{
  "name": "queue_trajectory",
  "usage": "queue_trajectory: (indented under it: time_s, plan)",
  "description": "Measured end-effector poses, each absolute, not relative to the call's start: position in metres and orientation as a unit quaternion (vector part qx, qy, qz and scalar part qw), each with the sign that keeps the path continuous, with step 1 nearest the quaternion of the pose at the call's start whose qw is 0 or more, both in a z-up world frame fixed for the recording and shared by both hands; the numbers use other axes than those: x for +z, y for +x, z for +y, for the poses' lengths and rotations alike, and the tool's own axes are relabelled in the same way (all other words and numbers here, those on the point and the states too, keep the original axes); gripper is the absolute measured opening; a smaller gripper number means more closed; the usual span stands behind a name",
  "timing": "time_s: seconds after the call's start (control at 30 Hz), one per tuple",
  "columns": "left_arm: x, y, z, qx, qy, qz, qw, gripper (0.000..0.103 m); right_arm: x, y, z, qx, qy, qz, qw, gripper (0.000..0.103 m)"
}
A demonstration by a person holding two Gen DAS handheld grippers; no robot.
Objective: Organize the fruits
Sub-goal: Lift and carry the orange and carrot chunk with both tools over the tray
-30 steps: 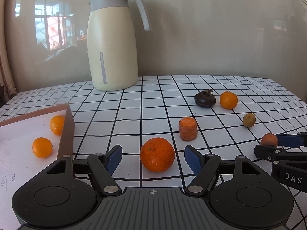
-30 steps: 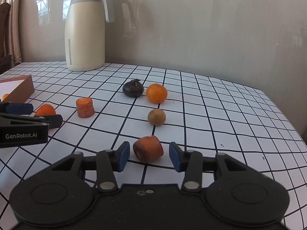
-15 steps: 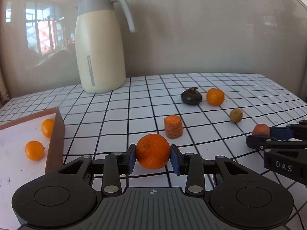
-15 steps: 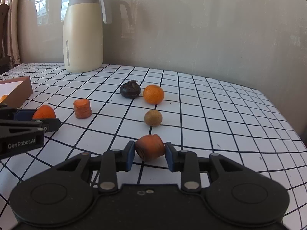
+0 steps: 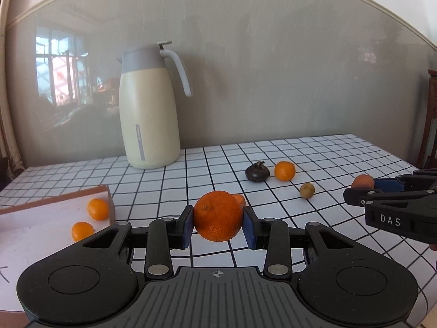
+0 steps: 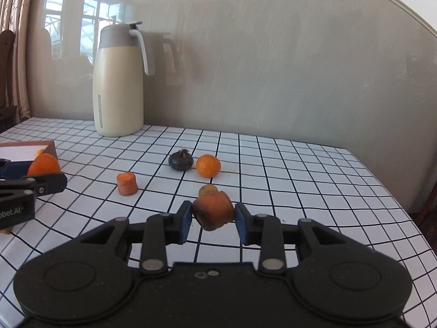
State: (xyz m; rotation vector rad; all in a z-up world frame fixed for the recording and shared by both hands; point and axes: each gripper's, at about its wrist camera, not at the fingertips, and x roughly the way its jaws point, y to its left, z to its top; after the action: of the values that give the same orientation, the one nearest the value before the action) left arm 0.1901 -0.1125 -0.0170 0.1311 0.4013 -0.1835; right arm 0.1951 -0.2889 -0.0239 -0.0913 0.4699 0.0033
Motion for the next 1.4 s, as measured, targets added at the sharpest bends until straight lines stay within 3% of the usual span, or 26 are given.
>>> queue_trajectory:
  time_s: [1.4]
  plan:
    - [0.005,0.105,0.067,0.059,0.023,0.158,0.985,0.038,0.0,0.157,-0.123,0.18,-0.09,0.169,0.965,0.026]
